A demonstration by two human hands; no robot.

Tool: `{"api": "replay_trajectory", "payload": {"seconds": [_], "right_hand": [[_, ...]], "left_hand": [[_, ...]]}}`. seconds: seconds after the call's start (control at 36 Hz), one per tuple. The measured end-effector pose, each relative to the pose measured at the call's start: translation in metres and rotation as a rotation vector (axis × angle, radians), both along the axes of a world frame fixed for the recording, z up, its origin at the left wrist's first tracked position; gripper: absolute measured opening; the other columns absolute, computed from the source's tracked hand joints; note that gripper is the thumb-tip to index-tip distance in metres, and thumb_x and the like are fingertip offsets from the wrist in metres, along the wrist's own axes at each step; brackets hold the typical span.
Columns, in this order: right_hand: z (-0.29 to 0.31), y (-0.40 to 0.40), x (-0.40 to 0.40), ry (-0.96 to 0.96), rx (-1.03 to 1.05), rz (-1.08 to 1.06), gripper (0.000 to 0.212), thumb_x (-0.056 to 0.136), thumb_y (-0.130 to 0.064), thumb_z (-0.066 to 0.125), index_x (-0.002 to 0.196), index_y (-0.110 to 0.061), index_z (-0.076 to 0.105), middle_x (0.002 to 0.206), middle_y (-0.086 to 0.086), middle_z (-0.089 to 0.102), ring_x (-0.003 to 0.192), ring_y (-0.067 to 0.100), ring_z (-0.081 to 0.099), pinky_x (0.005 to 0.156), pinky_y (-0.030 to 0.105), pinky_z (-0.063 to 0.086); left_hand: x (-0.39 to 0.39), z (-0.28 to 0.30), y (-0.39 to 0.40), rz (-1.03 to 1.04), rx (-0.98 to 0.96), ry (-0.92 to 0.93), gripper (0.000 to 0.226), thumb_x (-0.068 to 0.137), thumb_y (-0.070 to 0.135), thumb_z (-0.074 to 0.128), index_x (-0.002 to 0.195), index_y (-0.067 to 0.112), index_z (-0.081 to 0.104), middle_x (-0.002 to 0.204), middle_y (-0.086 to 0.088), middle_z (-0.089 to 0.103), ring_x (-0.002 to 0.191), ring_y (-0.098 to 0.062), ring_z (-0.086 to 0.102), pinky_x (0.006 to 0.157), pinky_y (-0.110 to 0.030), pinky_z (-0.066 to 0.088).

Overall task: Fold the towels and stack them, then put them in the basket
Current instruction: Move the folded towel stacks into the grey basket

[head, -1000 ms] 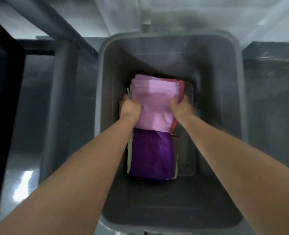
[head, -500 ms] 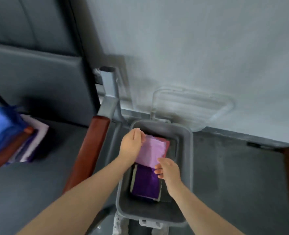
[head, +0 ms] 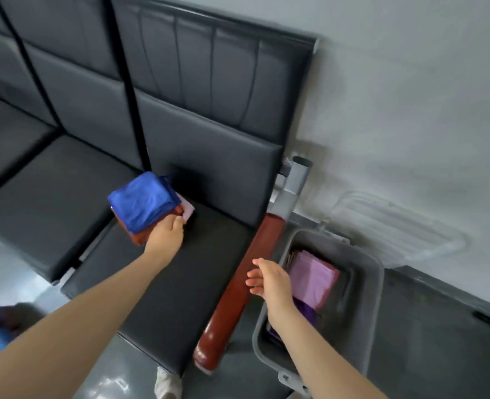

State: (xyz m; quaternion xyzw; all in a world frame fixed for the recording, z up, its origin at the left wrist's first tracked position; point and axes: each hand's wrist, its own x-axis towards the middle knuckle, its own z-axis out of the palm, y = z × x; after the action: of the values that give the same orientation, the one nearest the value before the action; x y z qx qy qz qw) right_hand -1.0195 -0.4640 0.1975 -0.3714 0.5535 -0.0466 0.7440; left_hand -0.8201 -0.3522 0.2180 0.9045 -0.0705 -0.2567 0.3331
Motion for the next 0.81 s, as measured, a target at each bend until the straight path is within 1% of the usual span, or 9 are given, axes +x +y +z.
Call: {"api": "replay_trajectory", "payload": {"seconds": [0.19, 0.28, 0.31, 0.39, 0.44, 0.56, 0.61, 0.69, 0.81], "right_hand": [[-0.024, 0.047, 0.1, 0.057, -0.074, 0.046, 0.014, 0.097, -0.018, 0.052, 0.087, -0.015, 0.061, 0.069, 0.003, 0.061, 0.05, 0.01, 0.057, 0.044, 0.02, 0.044], [-0.039, 0.07, 0.145, 0.141, -0.101, 0.09, 0.015, 0.098, -0.025, 0.052, 0.09, -0.016, 0.06, 0.074, 0.003, 0.061, 0.06, 0.013, 0.058, 0.051, 0.022, 0.045], [-0.042, 0.078, 0.161, 0.166, -0.091, 0.106, 0.015, 0.098, -0.027, 0.052, 0.094, -0.015, 0.06, 0.076, 0.003, 0.061, 0.063, 0.013, 0.059, 0.053, 0.022, 0.045], [-0.059, 0.092, 0.203, 0.192, -0.055, 0.167, 0.024, 0.096, -0.036, 0.055, 0.106, -0.015, 0.059, 0.083, 0.002, 0.059, 0.071, 0.012, 0.059, 0.057, 0.022, 0.049], [-0.073, 0.1, 0.237, 0.203, -0.036, 0.169, 0.039, 0.093, -0.042, 0.059, 0.117, -0.011, 0.059, 0.088, 0.002, 0.059, 0.078, 0.013, 0.059, 0.06, 0.023, 0.05], [-0.093, 0.113, 0.285, 0.159, 0.01, 0.113, 0.059, 0.084, -0.045, 0.07, 0.13, -0.013, 0.05, 0.116, 0.007, 0.058, 0.095, 0.018, 0.058, 0.073, 0.027, 0.052], [-0.11, 0.12, 0.31, 0.105, -0.007, 0.07, 0.065, 0.072, -0.048, 0.078, 0.122, -0.014, 0.056, 0.12, 0.006, 0.064, 0.101, 0.021, 0.062, 0.087, 0.034, 0.053], [-0.137, 0.126, 0.337, 0.104, -0.025, 0.018, 0.083, 0.067, -0.046, 0.083, 0.138, -0.023, 0.048, 0.132, -0.001, 0.059, 0.12, 0.023, 0.058, 0.102, 0.043, 0.048], [-0.162, 0.128, 0.355, 0.209, -0.082, -0.074, 0.089, 0.059, -0.052, 0.085, 0.135, -0.021, 0.051, 0.127, 0.002, 0.062, 0.114, 0.023, 0.061, 0.096, 0.04, 0.051]], "left_hand": [[0.121, -0.016, 0.042, -0.016, 0.153, 0.022, 0.027, 0.099, 0.016, 0.04, 0.101, -0.003, 0.06, 0.113, -0.023, 0.06, 0.102, -0.036, 0.055, 0.087, -0.038, 0.04], [0.172, -0.037, 0.051, -0.038, 0.153, 0.093, 0.025, 0.097, 0.014, 0.045, 0.086, -0.004, 0.058, 0.096, -0.023, 0.062, 0.099, -0.038, 0.06, 0.09, -0.043, 0.044], [0.186, -0.044, 0.054, -0.049, 0.157, 0.11, 0.023, 0.097, 0.015, 0.047, 0.088, -0.002, 0.059, 0.095, -0.023, 0.062, 0.098, -0.036, 0.06, 0.092, -0.043, 0.044], [0.21, -0.049, 0.056, -0.074, 0.137, 0.126, 0.032, 0.096, 0.02, 0.052, 0.124, 0.003, 0.057, 0.123, -0.022, 0.058, 0.113, -0.035, 0.056, 0.099, -0.039, 0.042], [0.233, -0.058, 0.061, -0.139, 0.179, 0.107, 0.04, 0.096, 0.023, 0.052, 0.134, 0.01, 0.052, 0.134, -0.02, 0.048, 0.122, -0.035, 0.049, 0.105, -0.039, 0.037], [0.262, -0.085, 0.065, -0.214, 0.256, 0.075, 0.047, 0.097, 0.029, 0.05, 0.142, 0.017, 0.043, 0.143, -0.019, 0.036, 0.132, -0.037, 0.034, 0.113, -0.04, 0.025], [0.278, -0.106, 0.066, -0.232, 0.284, 0.064, 0.052, 0.096, 0.033, 0.051, 0.144, 0.017, 0.039, 0.146, -0.018, 0.035, 0.135, -0.037, 0.031, 0.113, -0.041, 0.025], [0.298, -0.132, 0.069, -0.257, 0.306, 0.064, 0.058, 0.095, 0.041, 0.051, 0.146, 0.02, 0.036, 0.147, -0.015, 0.036, 0.136, -0.035, 0.031, 0.112, -0.045, 0.028], [0.32, -0.168, 0.074, -0.216, 0.251, 0.204, 0.065, 0.093, 0.052, 0.05, 0.146, 0.018, 0.036, 0.144, -0.013, 0.043, 0.131, -0.034, 0.042, 0.11, -0.046, 0.035]]}}
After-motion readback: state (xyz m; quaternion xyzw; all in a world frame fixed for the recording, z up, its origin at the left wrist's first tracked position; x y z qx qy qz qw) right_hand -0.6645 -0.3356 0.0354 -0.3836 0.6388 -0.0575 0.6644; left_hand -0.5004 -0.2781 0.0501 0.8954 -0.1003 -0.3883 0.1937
